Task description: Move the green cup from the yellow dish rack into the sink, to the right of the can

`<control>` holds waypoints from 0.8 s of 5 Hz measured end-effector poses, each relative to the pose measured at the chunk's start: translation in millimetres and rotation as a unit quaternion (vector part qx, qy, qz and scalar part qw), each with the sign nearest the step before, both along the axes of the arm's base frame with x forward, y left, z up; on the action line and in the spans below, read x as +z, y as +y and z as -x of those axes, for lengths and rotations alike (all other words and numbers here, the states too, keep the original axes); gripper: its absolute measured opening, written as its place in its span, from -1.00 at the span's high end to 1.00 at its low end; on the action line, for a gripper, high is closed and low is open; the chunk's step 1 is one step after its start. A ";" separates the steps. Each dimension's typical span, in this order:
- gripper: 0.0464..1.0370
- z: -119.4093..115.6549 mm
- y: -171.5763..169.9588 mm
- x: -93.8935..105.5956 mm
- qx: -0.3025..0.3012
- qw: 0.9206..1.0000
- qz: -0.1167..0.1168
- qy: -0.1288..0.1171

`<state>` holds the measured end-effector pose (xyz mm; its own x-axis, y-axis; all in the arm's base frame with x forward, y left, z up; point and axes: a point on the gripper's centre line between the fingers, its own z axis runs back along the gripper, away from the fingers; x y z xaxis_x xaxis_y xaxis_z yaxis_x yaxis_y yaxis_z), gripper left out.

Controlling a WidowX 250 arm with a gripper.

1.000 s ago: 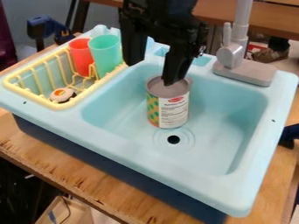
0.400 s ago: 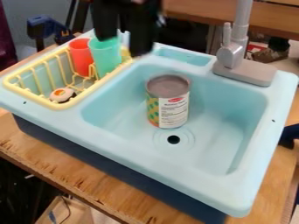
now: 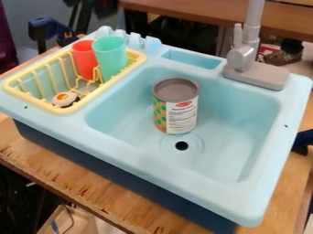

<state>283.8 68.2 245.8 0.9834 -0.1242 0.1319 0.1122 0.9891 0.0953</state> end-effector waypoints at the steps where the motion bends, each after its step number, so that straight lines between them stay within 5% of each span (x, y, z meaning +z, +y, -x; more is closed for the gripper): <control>1: -0.93 -12.3 7.3 8.0 0.007 0.999 -0.016 -0.032; 2: -0.93 -31.0 7.6 -13.1 -0.001 1.000 -0.004 -0.025; 3: -0.93 -48.8 5.0 -50.7 -0.011 0.999 0.024 0.018; 4: -0.93 -61.4 6.3 -61.5 -0.011 0.999 0.029 0.018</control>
